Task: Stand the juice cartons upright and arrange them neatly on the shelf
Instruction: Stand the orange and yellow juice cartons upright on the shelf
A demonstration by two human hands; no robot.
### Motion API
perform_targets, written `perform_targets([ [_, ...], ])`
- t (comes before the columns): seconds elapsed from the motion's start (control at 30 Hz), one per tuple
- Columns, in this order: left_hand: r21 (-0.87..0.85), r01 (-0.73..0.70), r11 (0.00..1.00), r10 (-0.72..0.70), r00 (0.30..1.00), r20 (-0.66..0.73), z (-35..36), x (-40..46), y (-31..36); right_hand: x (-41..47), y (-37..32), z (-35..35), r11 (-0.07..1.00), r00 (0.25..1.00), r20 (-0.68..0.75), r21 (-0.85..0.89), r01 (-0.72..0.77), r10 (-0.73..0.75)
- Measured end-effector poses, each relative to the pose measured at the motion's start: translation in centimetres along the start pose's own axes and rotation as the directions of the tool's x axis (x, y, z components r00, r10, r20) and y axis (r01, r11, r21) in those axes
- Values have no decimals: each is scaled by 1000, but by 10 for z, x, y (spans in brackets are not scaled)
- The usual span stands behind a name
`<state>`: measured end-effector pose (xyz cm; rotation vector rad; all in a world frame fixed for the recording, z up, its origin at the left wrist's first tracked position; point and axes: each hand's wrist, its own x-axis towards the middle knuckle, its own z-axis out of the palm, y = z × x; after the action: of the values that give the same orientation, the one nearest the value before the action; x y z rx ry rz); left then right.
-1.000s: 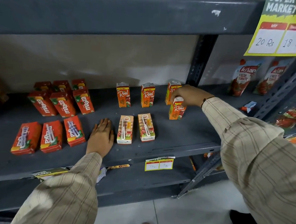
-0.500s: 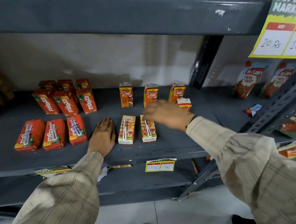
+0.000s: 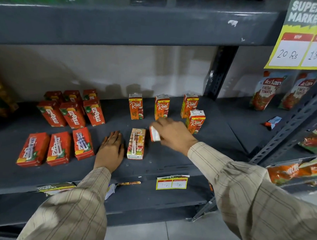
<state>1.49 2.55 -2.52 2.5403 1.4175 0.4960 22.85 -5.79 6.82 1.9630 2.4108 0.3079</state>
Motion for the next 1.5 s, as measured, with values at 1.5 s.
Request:
perform_targets([
  [1.5,13,-1,1000,1,1000,-7,1,-1,0,39,50,-42,941,969,249,327,-85,1],
])
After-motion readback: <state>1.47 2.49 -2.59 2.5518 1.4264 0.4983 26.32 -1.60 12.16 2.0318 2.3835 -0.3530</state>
